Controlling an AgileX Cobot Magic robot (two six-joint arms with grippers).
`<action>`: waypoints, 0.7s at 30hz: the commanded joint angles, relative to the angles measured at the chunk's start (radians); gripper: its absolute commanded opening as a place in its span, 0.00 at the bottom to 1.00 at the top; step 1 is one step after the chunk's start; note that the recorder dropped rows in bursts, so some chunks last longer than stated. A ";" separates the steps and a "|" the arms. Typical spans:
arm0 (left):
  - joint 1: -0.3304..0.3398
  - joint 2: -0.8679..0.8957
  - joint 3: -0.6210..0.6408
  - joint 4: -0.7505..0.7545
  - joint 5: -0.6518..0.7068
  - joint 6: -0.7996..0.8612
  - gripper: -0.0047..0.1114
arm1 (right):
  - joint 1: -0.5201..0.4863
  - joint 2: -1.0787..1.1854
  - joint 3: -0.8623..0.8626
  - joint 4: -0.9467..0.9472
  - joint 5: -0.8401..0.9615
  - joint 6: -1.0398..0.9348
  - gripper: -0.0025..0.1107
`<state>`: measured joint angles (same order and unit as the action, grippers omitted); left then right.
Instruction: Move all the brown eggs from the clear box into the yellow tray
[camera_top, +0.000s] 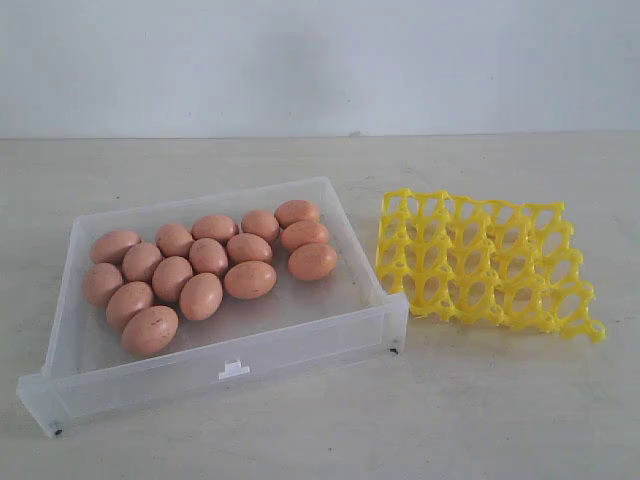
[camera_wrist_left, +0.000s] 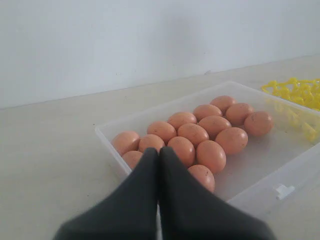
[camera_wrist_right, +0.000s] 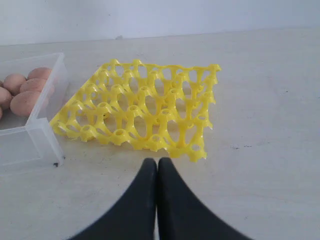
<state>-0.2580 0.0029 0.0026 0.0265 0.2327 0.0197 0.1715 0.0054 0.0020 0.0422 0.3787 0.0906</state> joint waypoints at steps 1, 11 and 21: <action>-0.001 -0.003 -0.003 0.000 -0.005 0.001 0.00 | -0.001 -0.005 -0.002 0.001 0.000 0.001 0.02; -0.001 -0.003 -0.003 0.000 -0.005 0.001 0.00 | -0.001 -0.005 -0.002 -0.025 -0.015 -0.024 0.02; -0.001 -0.003 -0.003 0.000 -0.005 0.001 0.00 | -0.001 -0.005 -0.002 0.178 -0.535 0.156 0.02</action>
<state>-0.2580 0.0029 0.0026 0.0265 0.2327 0.0197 0.1715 0.0054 0.0020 0.1799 0.0000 0.1969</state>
